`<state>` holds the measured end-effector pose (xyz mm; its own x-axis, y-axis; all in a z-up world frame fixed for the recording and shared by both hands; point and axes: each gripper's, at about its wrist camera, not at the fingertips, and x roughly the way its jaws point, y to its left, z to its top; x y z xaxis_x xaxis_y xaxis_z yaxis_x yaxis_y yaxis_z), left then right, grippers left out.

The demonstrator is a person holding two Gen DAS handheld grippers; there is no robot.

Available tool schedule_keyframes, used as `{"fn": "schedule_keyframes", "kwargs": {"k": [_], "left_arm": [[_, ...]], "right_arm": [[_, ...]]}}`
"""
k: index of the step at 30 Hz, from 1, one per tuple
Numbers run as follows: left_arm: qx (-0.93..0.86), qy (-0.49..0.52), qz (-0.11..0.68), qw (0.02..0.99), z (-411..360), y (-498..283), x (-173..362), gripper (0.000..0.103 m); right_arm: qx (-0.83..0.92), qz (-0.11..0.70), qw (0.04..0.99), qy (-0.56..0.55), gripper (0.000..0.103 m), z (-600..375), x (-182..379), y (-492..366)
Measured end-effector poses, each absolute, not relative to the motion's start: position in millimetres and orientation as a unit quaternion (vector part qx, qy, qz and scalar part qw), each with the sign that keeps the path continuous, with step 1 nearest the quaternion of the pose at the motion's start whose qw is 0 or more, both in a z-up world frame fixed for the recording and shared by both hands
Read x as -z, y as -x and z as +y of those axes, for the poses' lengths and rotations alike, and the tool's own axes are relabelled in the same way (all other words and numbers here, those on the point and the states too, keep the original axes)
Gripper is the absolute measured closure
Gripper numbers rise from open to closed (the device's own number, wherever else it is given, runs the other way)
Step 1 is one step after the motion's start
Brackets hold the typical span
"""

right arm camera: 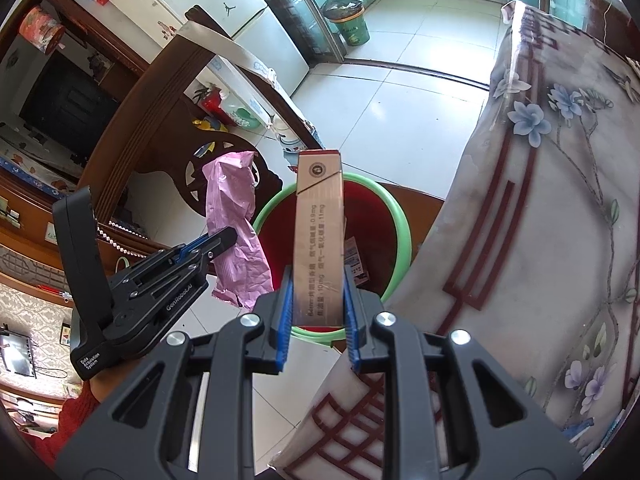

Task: Collect trash
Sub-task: 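Open the right gripper dropping the box while the left gripper drops the wrapper into the bucket, then grasp the crumpled paper ball with the left gripper while the right gripper grasps the dark cigarette box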

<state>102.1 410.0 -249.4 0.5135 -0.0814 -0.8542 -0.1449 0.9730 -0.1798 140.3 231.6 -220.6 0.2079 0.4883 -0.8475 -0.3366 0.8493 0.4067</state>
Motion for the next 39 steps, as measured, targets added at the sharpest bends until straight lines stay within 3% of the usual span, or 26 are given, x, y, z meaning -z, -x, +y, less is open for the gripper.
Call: {"fn": "schedule_keyframes", "kwargs": {"k": [2, 3, 4, 5, 14, 21, 26, 28, 33, 39], "left_arm": [[-0.021, 0.113, 0.494, 0.862, 409.7, -102.6, 248.7, 0.089], [-0.026, 0.110, 0.495, 0.862, 409.4, -103.1, 248.5, 0.073], [-0.033, 0.106, 0.493, 0.863, 409.1, -102.8, 247.3, 0.064], [-0.032, 0.106, 0.488, 0.866, 408.9, -101.6, 245.0, 0.061], [-0.014, 0.085, 0.486, 0.870, 389.5, -95.4, 236.7, 0.062], [0.033, 0.072, 0.492, 0.867, 341.6, -98.3, 230.9, 0.062], [0.087, 0.062, 0.488, 0.866, 284.9, -101.1, 221.1, 0.059], [0.108, 0.062, 0.491, 0.862, 260.8, -100.4, 220.1, 0.050], [0.151, 0.071, 0.496, 0.852, 195.1, -97.5, 211.8, 0.049], [0.225, 0.082, 0.488, 0.839, 101.4, -98.2, 191.2, 0.049]], "right_arm": [[-0.270, 0.565, 0.777, -0.067, 0.077, 233.2, 219.2, -140.5], [-0.269, 0.560, 0.781, -0.066, 0.063, 233.0, 217.8, -140.5], [-0.264, 0.553, 0.787, -0.066, 0.056, 231.8, 215.4, -140.3], [-0.261, 0.547, 0.793, -0.067, 0.056, 229.6, 212.8, -138.5], [-0.239, 0.524, 0.815, -0.063, 0.056, 190.1, 189.6, -116.3], [-0.154, 0.519, 0.835, -0.095, 0.056, 98.2, 184.9, -94.8], [-0.056, 0.518, 0.844, -0.127, 0.050, 3.7, 189.0, -77.7], [0.000, 0.513, 0.845, -0.151, 0.043, -45.6, 191.9, -71.1], [0.117, 0.505, 0.830, -0.206, 0.042, -147.6, 210.3, -58.9], [0.121, 0.513, 0.812, -0.251, 0.042, -202.4, 242.1, -65.9]]}}
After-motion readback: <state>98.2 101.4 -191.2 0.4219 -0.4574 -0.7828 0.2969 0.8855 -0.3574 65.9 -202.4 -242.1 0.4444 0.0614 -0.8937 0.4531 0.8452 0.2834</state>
